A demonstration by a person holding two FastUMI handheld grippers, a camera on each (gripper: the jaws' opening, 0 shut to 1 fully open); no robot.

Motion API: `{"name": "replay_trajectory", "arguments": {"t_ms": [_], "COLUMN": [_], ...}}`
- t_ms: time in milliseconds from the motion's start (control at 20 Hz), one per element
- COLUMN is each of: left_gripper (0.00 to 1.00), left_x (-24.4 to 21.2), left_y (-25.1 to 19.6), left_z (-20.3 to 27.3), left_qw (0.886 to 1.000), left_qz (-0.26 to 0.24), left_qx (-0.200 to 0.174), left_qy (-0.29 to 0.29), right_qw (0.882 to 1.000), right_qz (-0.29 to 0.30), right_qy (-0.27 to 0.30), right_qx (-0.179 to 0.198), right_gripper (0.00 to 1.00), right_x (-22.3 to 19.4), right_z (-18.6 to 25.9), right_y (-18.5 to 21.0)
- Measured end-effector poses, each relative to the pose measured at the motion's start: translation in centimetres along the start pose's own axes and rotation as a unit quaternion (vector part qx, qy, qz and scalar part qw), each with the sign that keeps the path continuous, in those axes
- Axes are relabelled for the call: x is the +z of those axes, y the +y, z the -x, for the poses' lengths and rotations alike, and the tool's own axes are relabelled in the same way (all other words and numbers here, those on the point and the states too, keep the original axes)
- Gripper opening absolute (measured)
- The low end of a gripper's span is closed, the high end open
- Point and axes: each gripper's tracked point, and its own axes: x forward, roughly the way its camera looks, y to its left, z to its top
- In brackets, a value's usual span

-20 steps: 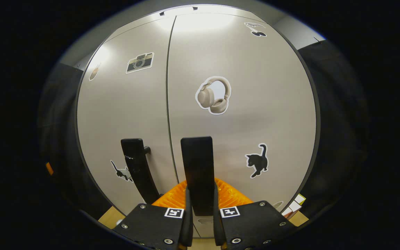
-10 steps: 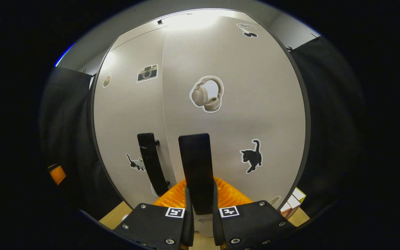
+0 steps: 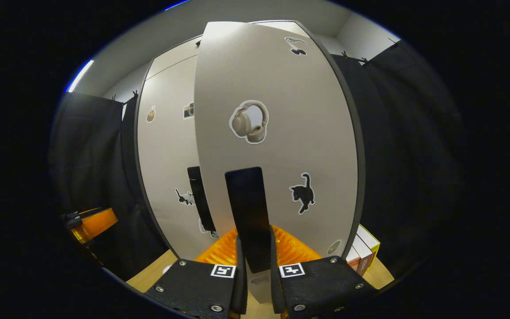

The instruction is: Open the right door of the double-door shoe cabinet with the right hand, and open the left door with the left hand.

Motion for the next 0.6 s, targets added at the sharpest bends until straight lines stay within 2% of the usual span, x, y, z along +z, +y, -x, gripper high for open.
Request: {"name": "replay_trajectory", "arguments": {"t_ms": [100,450,500,600], "left_gripper": [0.96,0.96,0.96,0.96], "left_x": [0.8,0.9,0.9,0.9], "left_y": [-1.2,-4.4,-4.7,-5.2], "left_z": [-0.6,-1.7,-1.8,-2.3], "left_qw": [1.0,0.999,0.999,0.999], "left_qz": [-0.008,-0.01,-0.008,-0.01], "left_qx": [-0.007,-0.027,-0.029,-0.033], "left_qy": [-0.009,-0.013,-0.012,-0.013], "right_qw": [1.0,1.0,1.0,1.0], "right_qz": [-0.005,0.003,0.004,0.003], "right_qy": [0.0,-0.002,-0.003,-0.003], "right_qx": [0.004,0.013,0.012,0.009], "right_gripper": [0.2,0.2,0.17,0.2], "right_x": [0.2,0.4,0.5,0.5], "right_z": [0.5,1.9,2.0,2.4], "right_y": [-0.2,-1.2,-1.4,-1.8]}}
